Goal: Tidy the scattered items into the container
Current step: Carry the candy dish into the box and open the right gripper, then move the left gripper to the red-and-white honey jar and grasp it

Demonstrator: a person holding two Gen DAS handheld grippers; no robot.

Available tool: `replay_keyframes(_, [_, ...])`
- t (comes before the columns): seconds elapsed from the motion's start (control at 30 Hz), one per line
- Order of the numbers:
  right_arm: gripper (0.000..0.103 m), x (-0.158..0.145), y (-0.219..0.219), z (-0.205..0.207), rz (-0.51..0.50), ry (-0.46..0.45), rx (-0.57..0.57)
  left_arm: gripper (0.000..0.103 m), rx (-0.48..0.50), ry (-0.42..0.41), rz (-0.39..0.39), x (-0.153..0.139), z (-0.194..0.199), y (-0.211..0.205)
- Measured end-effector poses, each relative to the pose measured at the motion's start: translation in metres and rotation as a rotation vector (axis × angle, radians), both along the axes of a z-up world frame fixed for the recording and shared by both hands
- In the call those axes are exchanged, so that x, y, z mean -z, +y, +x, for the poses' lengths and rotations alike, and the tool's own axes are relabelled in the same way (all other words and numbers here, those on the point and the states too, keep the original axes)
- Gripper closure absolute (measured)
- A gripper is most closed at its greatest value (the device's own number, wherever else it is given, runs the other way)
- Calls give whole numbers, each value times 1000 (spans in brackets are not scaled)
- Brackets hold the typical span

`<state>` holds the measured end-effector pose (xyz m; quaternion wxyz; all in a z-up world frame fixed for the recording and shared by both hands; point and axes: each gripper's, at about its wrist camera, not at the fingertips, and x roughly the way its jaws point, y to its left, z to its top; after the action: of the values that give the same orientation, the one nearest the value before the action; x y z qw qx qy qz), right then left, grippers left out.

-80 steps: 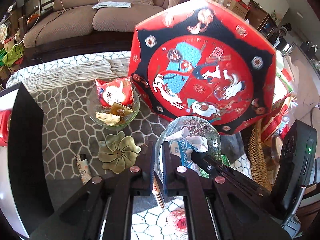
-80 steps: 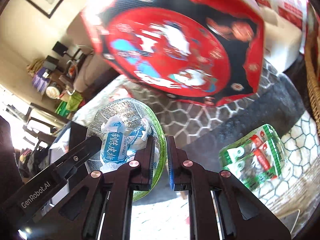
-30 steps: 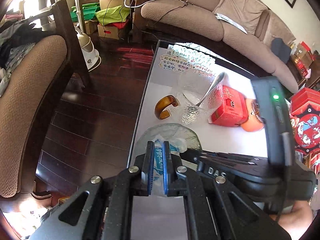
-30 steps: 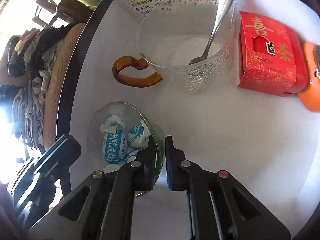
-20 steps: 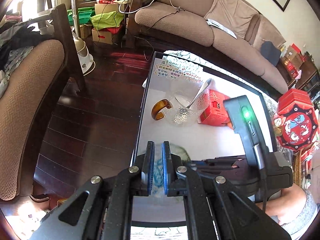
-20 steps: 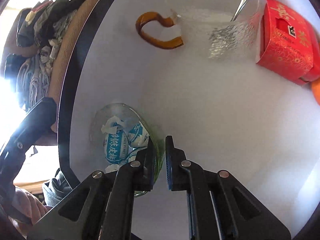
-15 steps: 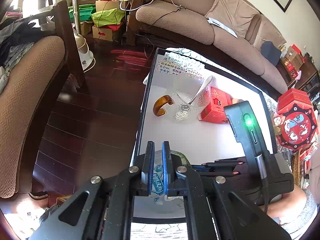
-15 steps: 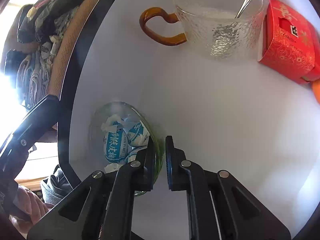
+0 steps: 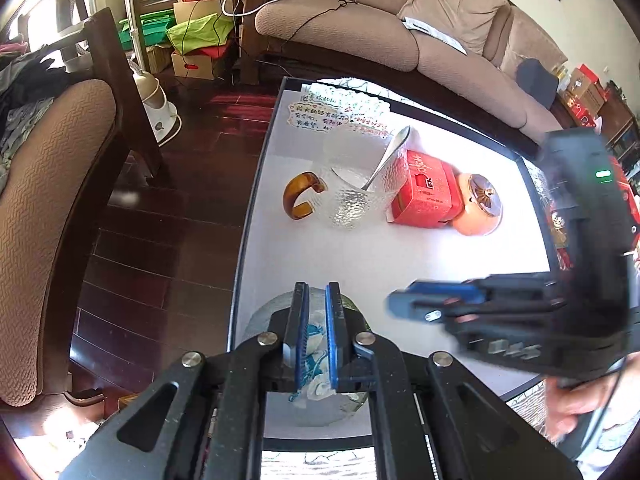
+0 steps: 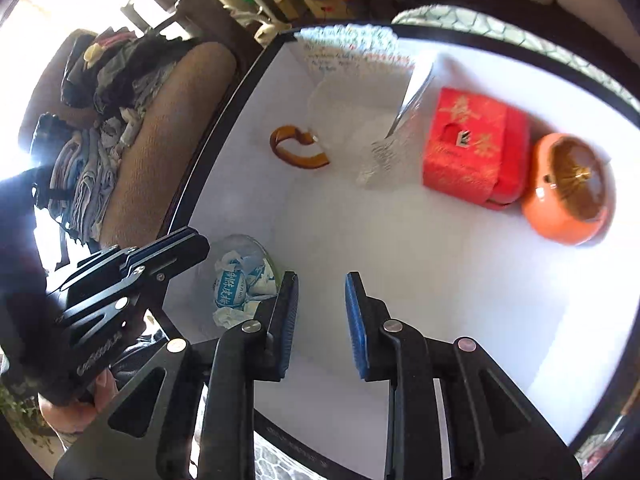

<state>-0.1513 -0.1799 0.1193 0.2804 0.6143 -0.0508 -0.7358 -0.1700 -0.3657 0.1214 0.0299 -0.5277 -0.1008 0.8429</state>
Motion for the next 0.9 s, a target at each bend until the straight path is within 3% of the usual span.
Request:
replay_keyframes(0.23, [79, -79, 32, 9, 25, 166, 56, 93, 12, 15, 46, -17, 2, 21])
replay_keyframes(0.43, [78, -117, 144, 33, 117, 247, 197, 64, 126, 59, 98, -43, -1, 105])
replay_keyframes(0.53, [78, -117, 210, 46, 153, 249, 263, 57, 196, 64, 135, -47, -3, 159])
replay_keyframes(0.73, [77, -78, 285, 66, 202, 218, 346, 56, 293, 18, 192, -31, -1, 260])
replay_keyframes(0.9, [77, -42, 331, 73, 189, 190, 394, 53, 333, -23, 137, -3, -4, 327])
